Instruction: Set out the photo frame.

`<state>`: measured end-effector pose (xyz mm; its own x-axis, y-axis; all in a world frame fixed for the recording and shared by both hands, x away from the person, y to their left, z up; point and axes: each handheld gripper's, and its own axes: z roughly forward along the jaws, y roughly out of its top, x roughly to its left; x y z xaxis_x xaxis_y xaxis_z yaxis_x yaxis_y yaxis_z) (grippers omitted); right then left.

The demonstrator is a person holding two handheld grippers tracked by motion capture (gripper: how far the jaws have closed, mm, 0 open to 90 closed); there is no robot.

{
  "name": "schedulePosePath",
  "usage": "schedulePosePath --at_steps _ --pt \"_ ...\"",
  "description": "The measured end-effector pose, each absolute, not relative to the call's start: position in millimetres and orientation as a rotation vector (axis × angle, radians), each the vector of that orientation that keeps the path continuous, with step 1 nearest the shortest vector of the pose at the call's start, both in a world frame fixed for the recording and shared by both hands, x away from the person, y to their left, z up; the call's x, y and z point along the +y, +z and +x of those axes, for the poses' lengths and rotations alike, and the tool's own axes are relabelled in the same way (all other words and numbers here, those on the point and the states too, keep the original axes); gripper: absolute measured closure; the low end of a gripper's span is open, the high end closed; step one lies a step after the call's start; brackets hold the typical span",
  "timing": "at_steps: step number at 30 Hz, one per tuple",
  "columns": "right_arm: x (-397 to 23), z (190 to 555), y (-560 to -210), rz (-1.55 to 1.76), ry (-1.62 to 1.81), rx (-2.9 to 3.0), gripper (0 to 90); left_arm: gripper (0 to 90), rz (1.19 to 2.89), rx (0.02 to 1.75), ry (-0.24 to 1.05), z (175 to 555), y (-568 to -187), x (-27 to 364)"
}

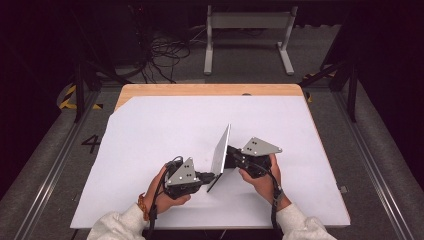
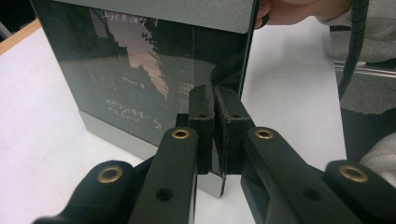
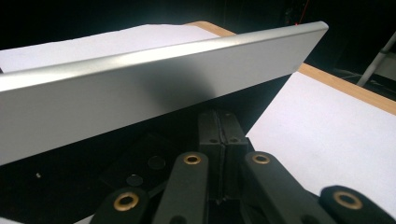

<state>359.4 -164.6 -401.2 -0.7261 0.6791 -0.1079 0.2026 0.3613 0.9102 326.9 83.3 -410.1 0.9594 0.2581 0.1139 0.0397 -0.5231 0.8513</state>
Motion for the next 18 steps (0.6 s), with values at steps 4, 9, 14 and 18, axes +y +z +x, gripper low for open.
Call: schedulePosePath --at_steps 4,9,14,18 --pt "-164.6 360.2 -401.6 0.768 1.343 2.153 90.0 84.2 2.105 0.216 0.288 326.8 -410.5 80.0" --pt "-164.7 360.6 -401.7 0.77 1.342 2.151 89.5 81.3 2.111 0.22 0.299 328.1 -411.2 80.2" --pt "-165.9 360.0 -401.0 0.767 1.337 2.149 87.6 79.8 2.119 0.215 0.299 327.6 -412.3 81.8" --pt "-169.4 358.2 -399.6 0.766 1.334 2.149 86.8 79.7 2.121 0.22 0.3 326.7 -412.0 87.5"
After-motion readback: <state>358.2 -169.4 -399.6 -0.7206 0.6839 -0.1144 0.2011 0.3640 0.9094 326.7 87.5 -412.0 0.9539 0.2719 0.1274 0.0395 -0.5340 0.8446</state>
